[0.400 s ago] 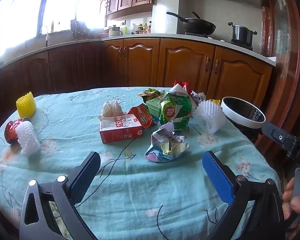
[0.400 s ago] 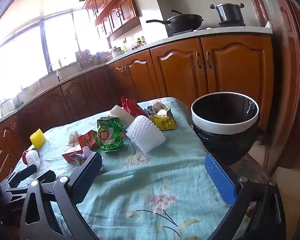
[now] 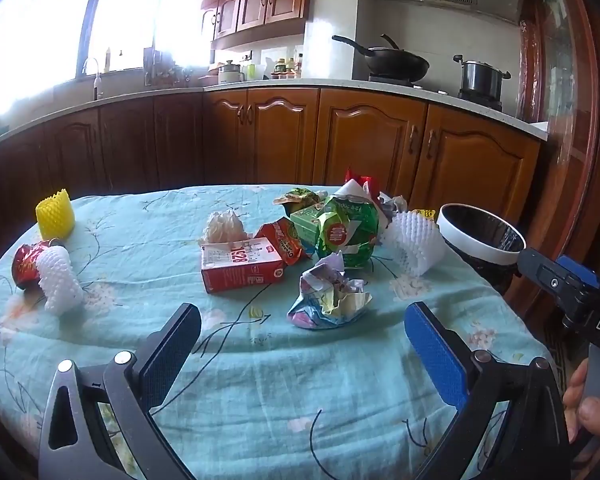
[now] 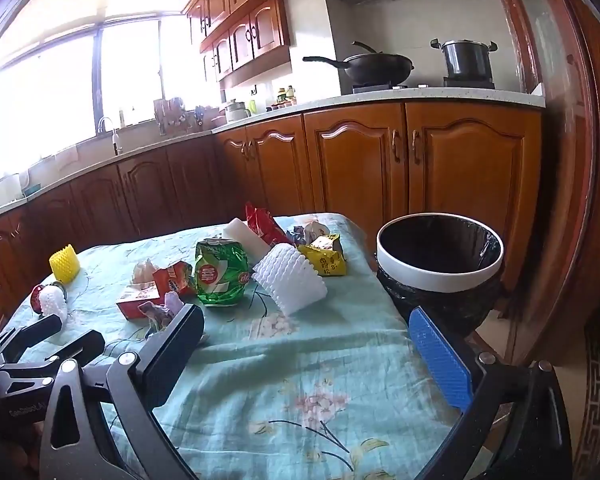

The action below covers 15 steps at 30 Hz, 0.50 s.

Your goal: Collect trash

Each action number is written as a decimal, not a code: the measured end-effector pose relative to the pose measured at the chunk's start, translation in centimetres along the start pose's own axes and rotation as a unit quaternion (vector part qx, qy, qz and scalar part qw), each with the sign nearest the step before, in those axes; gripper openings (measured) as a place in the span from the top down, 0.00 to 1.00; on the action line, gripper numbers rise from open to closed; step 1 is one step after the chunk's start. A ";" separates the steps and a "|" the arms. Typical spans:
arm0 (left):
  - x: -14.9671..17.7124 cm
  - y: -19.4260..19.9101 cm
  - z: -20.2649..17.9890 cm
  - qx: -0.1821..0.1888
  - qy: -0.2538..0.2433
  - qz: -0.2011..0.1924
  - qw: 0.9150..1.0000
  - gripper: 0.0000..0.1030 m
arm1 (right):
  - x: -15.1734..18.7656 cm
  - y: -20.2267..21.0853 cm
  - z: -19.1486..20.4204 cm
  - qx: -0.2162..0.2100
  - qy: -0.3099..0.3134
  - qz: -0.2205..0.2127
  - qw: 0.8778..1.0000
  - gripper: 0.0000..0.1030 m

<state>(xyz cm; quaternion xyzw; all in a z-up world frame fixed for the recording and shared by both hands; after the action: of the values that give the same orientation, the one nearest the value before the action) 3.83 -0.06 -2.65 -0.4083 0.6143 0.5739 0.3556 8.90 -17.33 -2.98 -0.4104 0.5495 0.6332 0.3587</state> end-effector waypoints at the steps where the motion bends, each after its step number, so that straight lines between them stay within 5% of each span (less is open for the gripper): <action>1: 0.0 0.0 0.0 0.000 0.000 0.000 1.000 0.01 | 0.0 -0.4 -0.4 -0.001 0.000 0.001 1.000 0.00; 15: -0.7 0.2 0.5 -0.008 0.000 -0.013 1.000 0.01 | -0.4 -1.2 -2.7 -0.005 -0.001 -0.015 1.000 0.00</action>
<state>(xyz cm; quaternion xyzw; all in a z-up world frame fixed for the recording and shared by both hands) 3.90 0.49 -1.98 -0.4193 0.6044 0.5744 0.3591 10.54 -19.82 -3.25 -0.4199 0.5397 0.6307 0.3669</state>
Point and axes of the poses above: each gripper's, at about its wrist camera, not at the fingertips, and y roughly against the way its jaws point, z to its left, x to its underside, the point moved 6 cm from there along -y, roughly the way its jaws point, and after that the axes turned 6 degrees about -z, right-handed, at the moved point
